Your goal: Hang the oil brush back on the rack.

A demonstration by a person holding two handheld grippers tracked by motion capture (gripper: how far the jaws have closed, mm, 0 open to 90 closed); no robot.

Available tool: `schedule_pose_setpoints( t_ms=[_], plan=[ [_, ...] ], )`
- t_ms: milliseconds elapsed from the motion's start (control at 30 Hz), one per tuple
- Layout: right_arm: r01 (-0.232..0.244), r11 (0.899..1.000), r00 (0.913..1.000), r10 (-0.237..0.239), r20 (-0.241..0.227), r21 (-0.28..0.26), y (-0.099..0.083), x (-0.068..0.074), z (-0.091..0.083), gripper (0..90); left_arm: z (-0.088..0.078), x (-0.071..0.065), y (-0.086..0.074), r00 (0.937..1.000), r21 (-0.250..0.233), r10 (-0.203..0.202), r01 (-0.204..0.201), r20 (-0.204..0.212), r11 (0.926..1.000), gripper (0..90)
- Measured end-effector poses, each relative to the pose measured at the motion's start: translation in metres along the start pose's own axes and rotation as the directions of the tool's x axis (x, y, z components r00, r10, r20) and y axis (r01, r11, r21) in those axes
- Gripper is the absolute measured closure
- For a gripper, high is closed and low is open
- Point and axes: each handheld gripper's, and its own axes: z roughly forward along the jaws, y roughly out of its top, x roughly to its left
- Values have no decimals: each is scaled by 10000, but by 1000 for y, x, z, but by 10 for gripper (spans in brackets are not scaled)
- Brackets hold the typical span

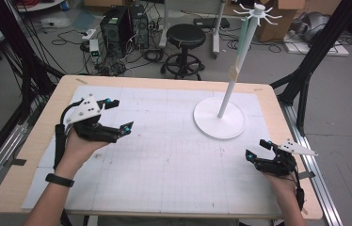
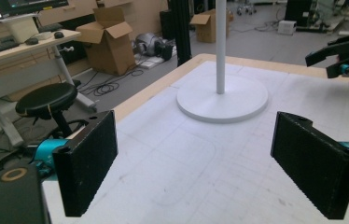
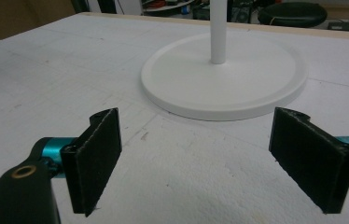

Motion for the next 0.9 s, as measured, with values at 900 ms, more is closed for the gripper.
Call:
schedule_pose_setpoints(
  t_ms=[900],
  plan=[
    [-95,9999,9999,94,81,106,0,-3,1,162,-60,28,-122,9858,644,-1402,1464,-925,9871,145]
  ],
)
